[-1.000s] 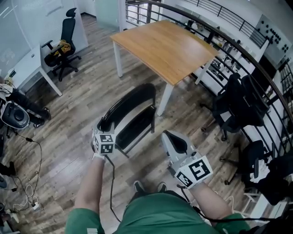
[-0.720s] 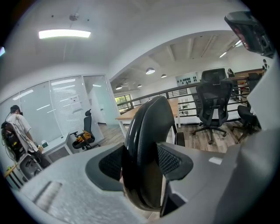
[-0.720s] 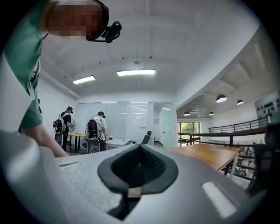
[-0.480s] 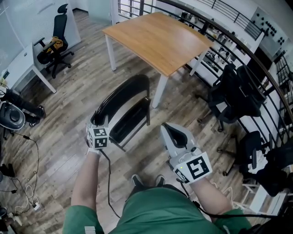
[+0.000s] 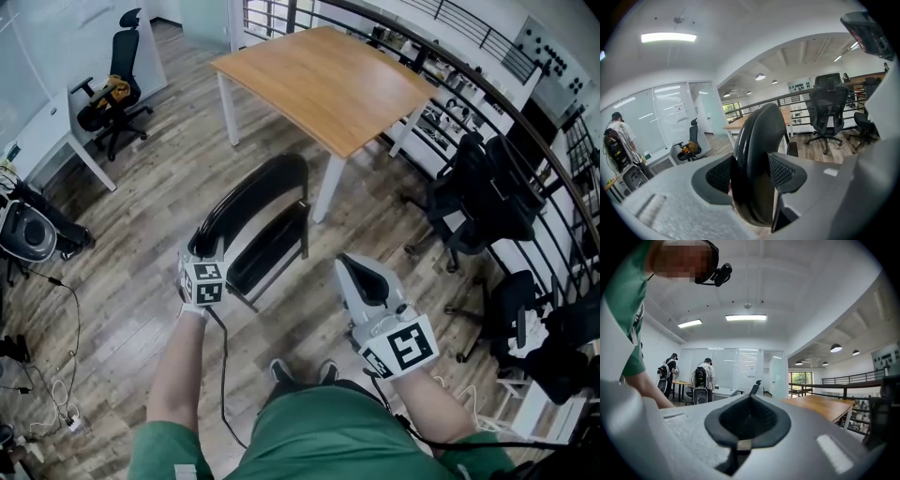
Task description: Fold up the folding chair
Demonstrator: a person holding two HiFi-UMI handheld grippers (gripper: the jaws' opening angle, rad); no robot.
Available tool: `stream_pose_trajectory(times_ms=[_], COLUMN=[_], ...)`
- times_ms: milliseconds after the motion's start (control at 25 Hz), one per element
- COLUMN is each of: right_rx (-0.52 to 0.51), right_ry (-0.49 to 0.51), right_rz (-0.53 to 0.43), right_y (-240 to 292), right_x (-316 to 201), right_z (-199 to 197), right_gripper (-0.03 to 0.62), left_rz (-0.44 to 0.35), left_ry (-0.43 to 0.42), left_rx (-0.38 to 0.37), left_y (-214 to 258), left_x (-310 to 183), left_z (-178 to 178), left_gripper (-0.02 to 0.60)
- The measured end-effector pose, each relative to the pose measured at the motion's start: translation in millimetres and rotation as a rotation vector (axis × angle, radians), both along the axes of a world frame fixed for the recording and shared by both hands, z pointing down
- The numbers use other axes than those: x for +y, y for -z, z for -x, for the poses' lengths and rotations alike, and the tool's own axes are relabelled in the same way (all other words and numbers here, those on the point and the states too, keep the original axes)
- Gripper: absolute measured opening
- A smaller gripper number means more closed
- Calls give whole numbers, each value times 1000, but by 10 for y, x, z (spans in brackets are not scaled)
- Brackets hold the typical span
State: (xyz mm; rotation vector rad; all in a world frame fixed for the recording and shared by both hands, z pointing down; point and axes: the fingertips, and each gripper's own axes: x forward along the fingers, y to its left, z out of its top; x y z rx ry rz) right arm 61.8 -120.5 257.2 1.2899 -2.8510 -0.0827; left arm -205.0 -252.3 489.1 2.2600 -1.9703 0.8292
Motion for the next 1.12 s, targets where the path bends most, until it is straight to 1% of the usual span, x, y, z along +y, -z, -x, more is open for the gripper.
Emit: stream_pose_trajectory(times_ms=[1120], right_rx=[-3], right_ry=[-2], right_rz=[-13], right_y=[54], right_x=[138], right_z=[-90], right_gripper=[3], left_rz=[-6], left_ry=[-5], left_rx=[-8], left_y=[15], left_x=[66], left_z=[-67], left_gripper=[230])
